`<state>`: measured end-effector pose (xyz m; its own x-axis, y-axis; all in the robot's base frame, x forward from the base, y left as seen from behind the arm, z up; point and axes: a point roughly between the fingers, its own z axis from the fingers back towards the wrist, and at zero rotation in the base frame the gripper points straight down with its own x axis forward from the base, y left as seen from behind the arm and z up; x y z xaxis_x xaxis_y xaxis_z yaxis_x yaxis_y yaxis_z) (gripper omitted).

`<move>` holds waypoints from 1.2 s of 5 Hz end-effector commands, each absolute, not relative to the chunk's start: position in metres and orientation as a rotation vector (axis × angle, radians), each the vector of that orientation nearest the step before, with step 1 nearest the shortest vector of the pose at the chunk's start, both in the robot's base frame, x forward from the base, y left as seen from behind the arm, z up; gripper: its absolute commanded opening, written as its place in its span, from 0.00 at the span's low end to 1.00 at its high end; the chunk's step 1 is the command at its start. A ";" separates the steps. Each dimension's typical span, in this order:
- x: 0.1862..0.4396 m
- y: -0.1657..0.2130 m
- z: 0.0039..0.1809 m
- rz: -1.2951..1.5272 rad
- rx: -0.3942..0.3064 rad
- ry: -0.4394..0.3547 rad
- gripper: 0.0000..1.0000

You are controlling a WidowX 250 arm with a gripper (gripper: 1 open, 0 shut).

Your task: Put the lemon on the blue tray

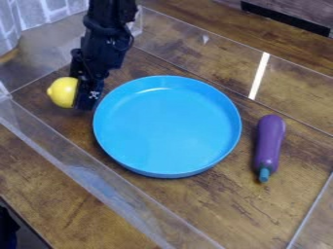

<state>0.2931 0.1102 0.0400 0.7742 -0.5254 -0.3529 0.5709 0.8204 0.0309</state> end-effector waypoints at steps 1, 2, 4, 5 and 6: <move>0.306 0.107 0.053 -0.618 0.177 0.302 0.00; 0.306 0.107 0.052 -0.620 0.178 0.309 0.00; 0.306 0.108 0.050 -0.622 0.177 0.321 0.00; 0.306 0.106 0.058 -0.622 0.187 0.320 0.00; 0.306 0.103 0.066 -0.621 0.197 0.317 0.00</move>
